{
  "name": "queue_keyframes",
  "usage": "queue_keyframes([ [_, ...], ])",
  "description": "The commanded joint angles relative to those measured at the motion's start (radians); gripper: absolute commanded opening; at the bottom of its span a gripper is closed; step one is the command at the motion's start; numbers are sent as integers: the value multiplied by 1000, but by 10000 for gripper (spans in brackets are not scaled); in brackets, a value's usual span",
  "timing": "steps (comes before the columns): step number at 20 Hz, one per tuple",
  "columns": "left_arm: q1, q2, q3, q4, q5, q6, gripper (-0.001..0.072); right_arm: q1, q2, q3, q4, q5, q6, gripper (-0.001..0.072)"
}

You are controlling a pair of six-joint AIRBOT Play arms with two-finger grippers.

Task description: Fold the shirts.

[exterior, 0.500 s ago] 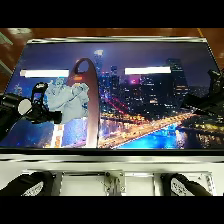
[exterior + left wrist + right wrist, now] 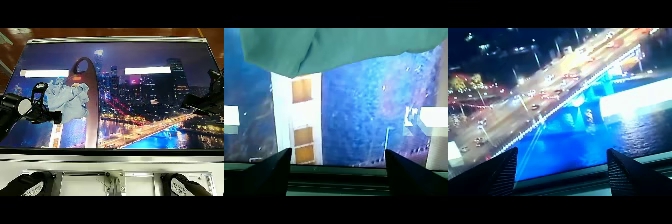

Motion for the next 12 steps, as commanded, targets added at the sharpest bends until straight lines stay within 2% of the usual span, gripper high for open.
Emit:
queue_keyframes([
  [1,0,0,0,0,0,0,705,0,0,1,0,0,0,675],
  [5,0,0,0,0,0,0,705,0,0,1,0,-5,0,675],
  [9,0,0,0,-4,2,-1,705,0,0,1,0,-108,0,675],
  [12,0,0,0,-28,57,0,705,0,0,1,-3,-118,0,675],
])
